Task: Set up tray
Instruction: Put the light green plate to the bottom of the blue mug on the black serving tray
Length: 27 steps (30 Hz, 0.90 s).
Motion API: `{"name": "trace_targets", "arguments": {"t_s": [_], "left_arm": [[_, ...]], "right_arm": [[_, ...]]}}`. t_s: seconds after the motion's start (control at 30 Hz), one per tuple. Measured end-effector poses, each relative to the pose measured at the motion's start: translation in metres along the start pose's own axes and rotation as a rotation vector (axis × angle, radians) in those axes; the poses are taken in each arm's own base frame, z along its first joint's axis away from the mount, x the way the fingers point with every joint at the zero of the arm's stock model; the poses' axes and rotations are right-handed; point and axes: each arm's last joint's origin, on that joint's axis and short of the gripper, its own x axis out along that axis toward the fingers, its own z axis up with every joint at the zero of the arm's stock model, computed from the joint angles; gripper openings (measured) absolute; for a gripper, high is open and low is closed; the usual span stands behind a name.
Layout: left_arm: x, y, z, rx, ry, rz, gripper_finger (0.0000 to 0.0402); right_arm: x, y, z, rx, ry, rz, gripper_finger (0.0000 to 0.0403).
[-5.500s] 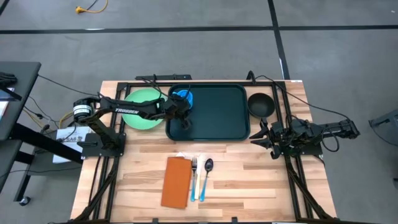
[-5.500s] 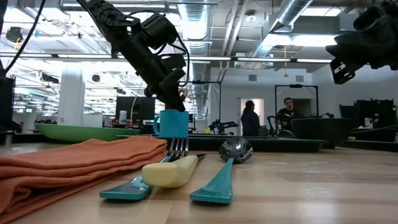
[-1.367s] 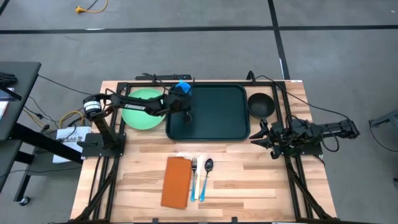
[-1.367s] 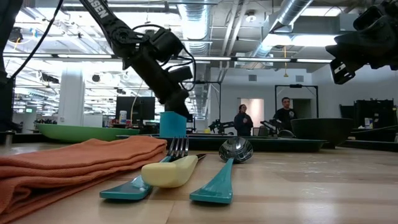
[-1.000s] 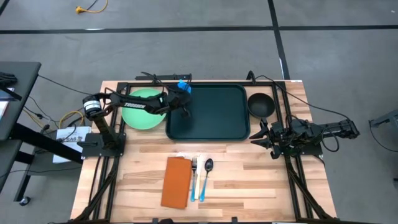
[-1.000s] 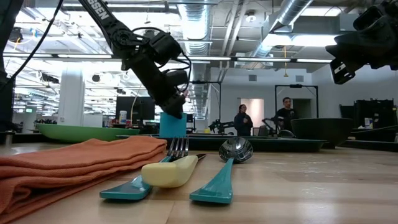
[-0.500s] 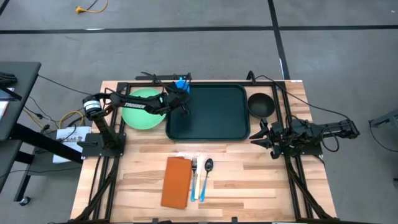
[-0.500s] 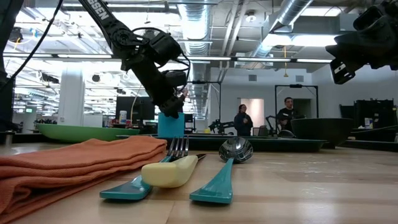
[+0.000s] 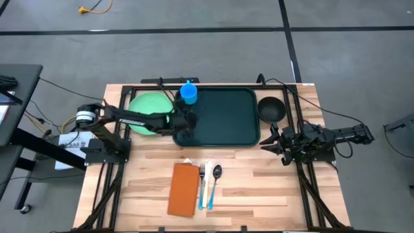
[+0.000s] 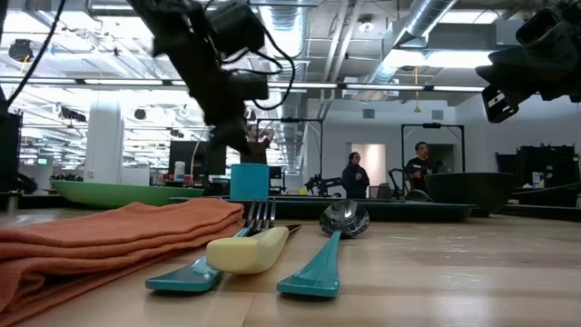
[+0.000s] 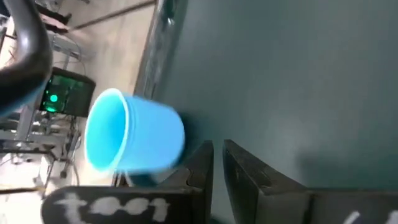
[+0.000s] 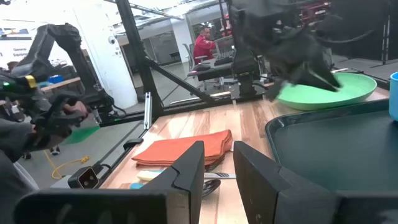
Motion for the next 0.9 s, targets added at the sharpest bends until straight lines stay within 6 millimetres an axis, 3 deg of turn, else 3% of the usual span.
{"name": "trace_targets", "arguments": {"t_s": [0.2,0.4,0.63,0.9], "left_arm": [[-0.055,-0.005,-0.006,-0.006,0.030,-0.017,0.0028],[-0.103,0.004,-0.017,-0.081,0.087,-0.207,0.0031],[-0.116,0.005,-0.039,-0.134,0.262,-0.228,0.0085],[-0.117,0.006,-0.048,-0.130,0.360,-0.206,0.0159]], "right_arm": [[0.000,0.000,0.000,-0.017,0.000,0.000,0.0082],[0.000,0.000,0.000,-0.027,0.000,0.000,0.0082],[0.000,0.000,0.000,-0.053,0.000,0.000,0.0082],[0.000,0.000,0.000,-0.054,0.001,0.000,0.0082]]}}
